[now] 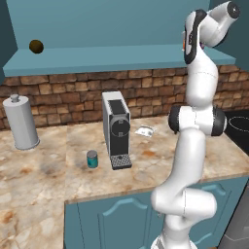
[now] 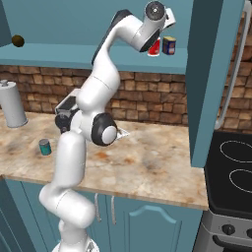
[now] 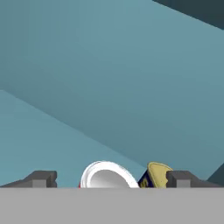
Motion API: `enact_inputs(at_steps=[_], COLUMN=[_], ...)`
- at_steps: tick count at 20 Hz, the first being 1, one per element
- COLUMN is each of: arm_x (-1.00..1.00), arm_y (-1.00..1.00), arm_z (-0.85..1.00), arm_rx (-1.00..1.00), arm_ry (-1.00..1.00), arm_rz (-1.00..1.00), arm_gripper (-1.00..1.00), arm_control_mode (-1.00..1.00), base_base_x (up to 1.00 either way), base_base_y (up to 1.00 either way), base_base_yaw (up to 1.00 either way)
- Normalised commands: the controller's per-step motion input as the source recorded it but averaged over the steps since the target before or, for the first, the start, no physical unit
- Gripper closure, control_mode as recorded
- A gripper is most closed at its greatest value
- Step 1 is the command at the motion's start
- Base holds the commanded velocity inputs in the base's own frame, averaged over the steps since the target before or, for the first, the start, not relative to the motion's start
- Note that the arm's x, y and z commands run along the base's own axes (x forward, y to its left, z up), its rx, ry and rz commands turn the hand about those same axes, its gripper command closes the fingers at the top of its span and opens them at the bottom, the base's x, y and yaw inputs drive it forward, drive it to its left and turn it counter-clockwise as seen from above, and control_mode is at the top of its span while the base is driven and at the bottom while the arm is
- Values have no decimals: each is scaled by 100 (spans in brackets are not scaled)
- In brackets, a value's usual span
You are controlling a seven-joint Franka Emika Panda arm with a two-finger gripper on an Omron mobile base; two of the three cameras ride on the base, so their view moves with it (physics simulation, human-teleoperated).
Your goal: Pick the cans from the counter and place them in their designated side in the cabinet.
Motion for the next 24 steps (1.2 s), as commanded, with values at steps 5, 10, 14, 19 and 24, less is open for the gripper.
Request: enact_inputs(at_steps=[5,10,14,19,24], arm_x=[-54,-66,-80,-90,-97], arm_y=[48,60,58,51,46], arm_z=[-2,-30,-35,-25,-21], arm_rx=[-8,-13,-14,-11,-7], arm_ry=[-15,-14,-16,-17,-17], arm_rz=[3,3,2,0,0], arm_gripper=[-100,-100,-100,-100,-100], arm_control_mode=[-100,-100,-100,-100,-100], base_base_x=[0,0,0,0,0], base_base_y=[0,0,0,0,0], base_base_yaw=[0,0,0,0,0])
